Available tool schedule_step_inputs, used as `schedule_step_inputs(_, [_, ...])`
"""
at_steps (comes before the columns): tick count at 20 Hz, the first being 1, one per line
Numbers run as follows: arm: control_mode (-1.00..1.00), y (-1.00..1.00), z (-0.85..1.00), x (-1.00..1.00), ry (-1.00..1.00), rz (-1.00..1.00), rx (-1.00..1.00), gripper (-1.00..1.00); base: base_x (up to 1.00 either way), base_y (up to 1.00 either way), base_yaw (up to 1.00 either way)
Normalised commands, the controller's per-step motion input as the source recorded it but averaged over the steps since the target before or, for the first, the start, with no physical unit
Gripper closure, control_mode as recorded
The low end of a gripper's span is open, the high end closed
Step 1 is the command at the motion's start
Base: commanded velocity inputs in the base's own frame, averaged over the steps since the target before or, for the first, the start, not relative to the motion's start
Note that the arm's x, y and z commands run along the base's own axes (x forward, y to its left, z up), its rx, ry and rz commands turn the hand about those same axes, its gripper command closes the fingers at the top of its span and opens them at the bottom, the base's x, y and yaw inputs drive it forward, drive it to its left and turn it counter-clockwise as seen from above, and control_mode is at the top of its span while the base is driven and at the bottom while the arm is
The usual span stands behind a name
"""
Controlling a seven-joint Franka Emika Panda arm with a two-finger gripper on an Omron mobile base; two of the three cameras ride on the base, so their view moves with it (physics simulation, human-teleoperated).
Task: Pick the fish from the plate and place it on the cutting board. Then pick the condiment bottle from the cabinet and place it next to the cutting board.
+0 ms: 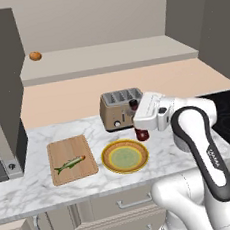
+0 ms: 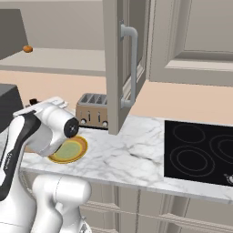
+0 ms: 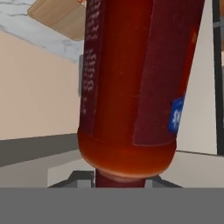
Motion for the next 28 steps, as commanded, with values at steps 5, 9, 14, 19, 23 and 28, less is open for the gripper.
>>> schedule_step_inputs(5, [-1.0, -0.18, -0.14, 0.0, 0.1, 0.0, 0.0, 1.0, 0.0, 0.0, 0.0])
schedule_step_inputs(9, [-1.0, -0.23, -0.09, 0.0, 0.09, 0.0, 0.0, 1.0, 0.0, 0.0, 0.0])
schedule_step_inputs(14, [-1.0, -0.2, -0.08, 0.0, 0.08, 0.0, 0.0, 1.0, 0.0, 0.0, 0.0])
schedule_step_inputs(19, [-1.0, -0.19, -0.11, 0.0, 0.07, 0.0, 0.0, 1.0, 0.0, 0.0, 0.0])
schedule_step_inputs(23, [-1.0, -0.17, -0.2, 0.0, 0.06, 0.0, 0.0, 1.0, 0.0, 0.0, 0.0])
schedule_step_inputs(28, [-1.0, -0.13, -0.32, 0.0, 0.06, 0.0, 0.02, 1.0, 0.0, 0.0, 0.0])
